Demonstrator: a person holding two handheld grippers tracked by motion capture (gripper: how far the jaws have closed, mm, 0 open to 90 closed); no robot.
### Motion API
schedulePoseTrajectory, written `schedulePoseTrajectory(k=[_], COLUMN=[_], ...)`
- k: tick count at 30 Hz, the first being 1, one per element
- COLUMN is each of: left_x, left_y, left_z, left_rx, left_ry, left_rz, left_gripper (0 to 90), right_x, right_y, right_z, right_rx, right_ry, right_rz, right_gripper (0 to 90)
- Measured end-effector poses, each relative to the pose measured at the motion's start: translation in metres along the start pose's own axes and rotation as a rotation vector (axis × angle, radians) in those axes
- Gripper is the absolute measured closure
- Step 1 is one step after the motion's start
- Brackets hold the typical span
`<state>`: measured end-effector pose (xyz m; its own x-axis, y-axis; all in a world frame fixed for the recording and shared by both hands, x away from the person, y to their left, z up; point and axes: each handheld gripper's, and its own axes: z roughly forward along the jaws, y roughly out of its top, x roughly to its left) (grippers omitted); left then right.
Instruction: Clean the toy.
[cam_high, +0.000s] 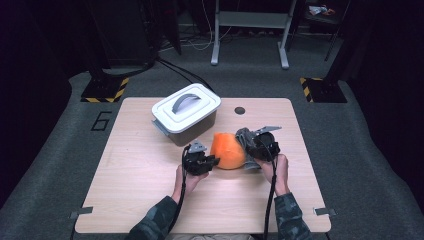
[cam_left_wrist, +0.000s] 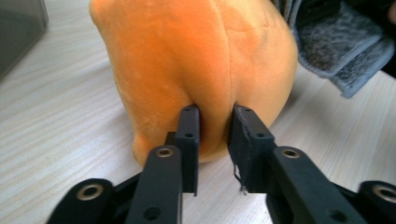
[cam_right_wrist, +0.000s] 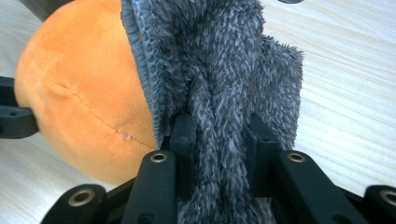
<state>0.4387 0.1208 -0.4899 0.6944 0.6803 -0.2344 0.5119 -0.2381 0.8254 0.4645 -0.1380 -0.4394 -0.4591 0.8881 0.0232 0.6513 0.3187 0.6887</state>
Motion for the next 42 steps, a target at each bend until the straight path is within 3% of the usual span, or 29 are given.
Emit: schedulePoseTrajectory(k=[5,9,14,17,20,24,34,42], left_x=[-0.003,-0.005,-0.008,-0.008,-0.008,-0.009,-0.015,-0.024], left_y=[-0.001,-0.002,-0.002,-0.002,-0.003,-0.003,0.003,0.009], left_z=[0.001,0.002,0.006,0.010,0.011,0.011,0.006,-0.004], left_rx=[0.021,0.026,0.025,0.015,0.014,0.011,0.006,-0.005], left_ry=[0.034,0.079,0.127,0.129,0.117,0.103,0.079,0.062], left_rz=[0.021,0.040,0.081,0.090,0.100,0.097,0.116,0.149], left_gripper=[54.0,48.0,47.2,53.1,70.3,81.9,85.7,86.0], right_x=[-0.003,-0.004,-0.007,-0.007,-0.008,-0.009,-0.004,0.016], right_y=[0.001,0.003,0.004,0.003,0.002,0.002,0.002,0.012], right_z=[0.003,0.005,0.006,0.007,0.008,0.004,-0.012,-0.027], right_rx=[0.001,0.005,0.006,0.006,0.002,-0.014,-0.061,-0.105], right_ry=[0.002,-0.002,-0.003,-0.005,-0.010,-0.011,0.004,0.039], right_rz=[0.003,0.005,0.005,0.017,0.022,0.027,0.029,-0.033], right_gripper=[69.0,69.0,69.0,69.0,68.9,68.8,68.6,68.7])
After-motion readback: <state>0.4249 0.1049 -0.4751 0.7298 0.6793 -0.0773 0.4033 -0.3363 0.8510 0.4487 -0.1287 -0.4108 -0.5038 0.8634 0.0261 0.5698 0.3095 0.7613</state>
